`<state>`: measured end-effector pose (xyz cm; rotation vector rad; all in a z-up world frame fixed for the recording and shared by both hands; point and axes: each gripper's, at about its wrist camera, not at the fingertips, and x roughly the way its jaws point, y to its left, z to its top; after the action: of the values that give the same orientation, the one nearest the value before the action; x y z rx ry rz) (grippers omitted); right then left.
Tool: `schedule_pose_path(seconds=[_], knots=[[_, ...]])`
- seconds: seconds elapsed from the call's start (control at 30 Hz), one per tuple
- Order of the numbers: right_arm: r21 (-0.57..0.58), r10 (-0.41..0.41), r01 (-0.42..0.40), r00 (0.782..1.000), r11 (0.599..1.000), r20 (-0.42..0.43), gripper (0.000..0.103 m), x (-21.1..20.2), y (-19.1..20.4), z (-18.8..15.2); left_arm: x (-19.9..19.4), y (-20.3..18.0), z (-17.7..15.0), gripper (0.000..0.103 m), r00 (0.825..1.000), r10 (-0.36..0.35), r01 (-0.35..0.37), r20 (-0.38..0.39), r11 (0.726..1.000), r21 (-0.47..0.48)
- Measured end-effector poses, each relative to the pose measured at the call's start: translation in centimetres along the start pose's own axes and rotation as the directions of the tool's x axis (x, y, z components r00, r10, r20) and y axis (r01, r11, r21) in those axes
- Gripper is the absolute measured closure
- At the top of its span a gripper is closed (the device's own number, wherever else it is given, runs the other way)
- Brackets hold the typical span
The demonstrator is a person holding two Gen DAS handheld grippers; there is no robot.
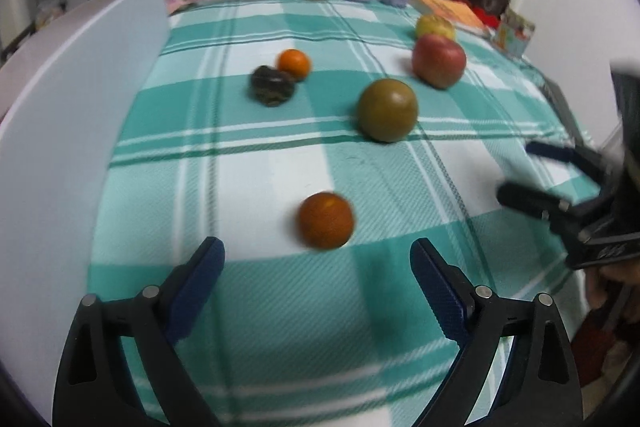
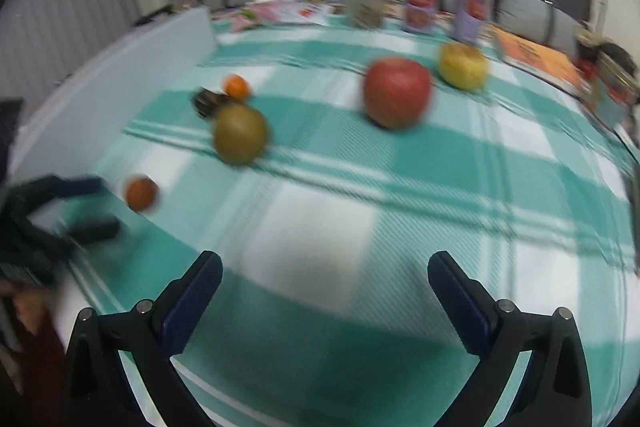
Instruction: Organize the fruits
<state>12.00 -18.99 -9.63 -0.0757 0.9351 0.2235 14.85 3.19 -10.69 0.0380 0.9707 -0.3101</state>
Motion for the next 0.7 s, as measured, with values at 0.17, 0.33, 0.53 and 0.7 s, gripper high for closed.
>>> schedule_pose_path(seconds=[0.17, 0.33, 0.53, 0.7], knots=[[-0.044, 0.086, -0.087, 0.996, 0.995, -0.036, 0.01, 2.6, 2.7, 5.4, 1.4, -0.9, 0.9, 0.073, 0.999, 0.04, -0.04, -0.02, 0.999, 0.001], [-0.112, 0.07, -0.088, 0.986, 0.99, -0.153, 0.042, 7.5, 5.4, 7.6, 0.8, 0.5, 0.8, 0.074, 0.998, 0.043, -0.045, -0.034, 0.997, -0.063], [-0.062, 0.065, -0.072, 0.991, 0.995, -0.116, 0.054, 5.1, 5.3, 8.2, -3.1, 2.4, 0.5, 0.074, 0.997, -0.043, 0.03, -0.069, 0.983, -0.179], [-0.082, 0.228, -0.235, 0.97, 0.969, -0.085, 0.054, -1.1, 10.3, 12.1, -12.5, 5.1, 1.5, 0.074, 0.99, -0.143, 0.137, 0.001, 0.946, -0.294]])
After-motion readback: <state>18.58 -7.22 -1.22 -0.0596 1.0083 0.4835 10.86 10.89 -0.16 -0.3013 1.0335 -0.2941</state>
